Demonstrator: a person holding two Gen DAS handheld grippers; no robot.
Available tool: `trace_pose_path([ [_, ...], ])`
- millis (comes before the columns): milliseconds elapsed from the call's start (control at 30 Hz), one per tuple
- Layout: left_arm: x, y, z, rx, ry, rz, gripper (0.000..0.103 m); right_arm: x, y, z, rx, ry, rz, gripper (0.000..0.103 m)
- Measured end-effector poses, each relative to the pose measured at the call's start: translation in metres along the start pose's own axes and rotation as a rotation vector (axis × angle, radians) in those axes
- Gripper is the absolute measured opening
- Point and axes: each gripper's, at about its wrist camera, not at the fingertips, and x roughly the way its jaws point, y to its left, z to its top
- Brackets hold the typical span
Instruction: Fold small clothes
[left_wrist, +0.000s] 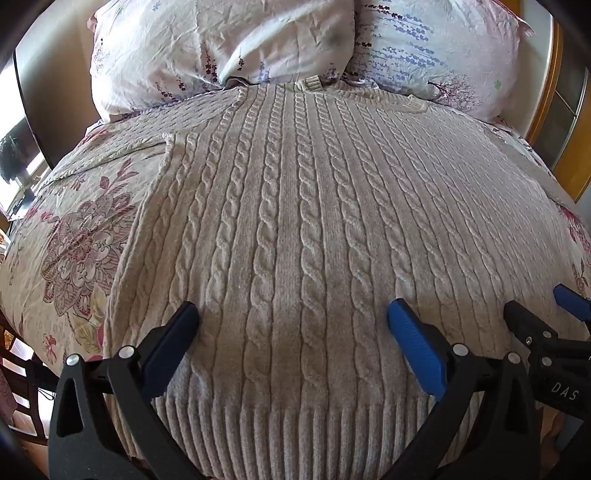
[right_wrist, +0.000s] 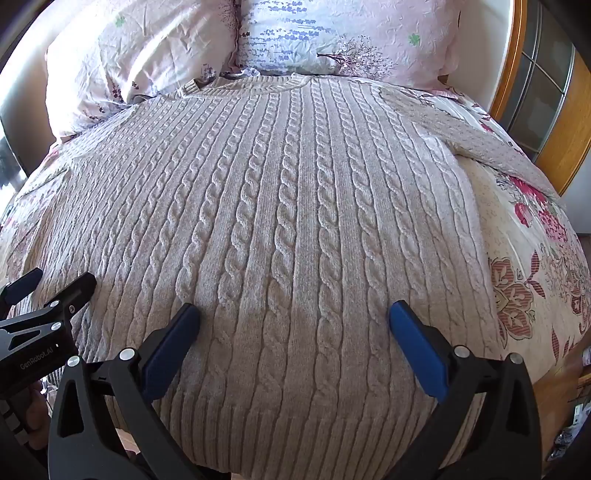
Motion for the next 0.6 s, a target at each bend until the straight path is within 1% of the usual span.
trace_pose_path([
  [600,-0.0002,-0.0009,0.0003,0.002,-0.002,0.002,0.101,0.0003,0.0003,0.0001,0.0,-0.002,0.0,0.102],
])
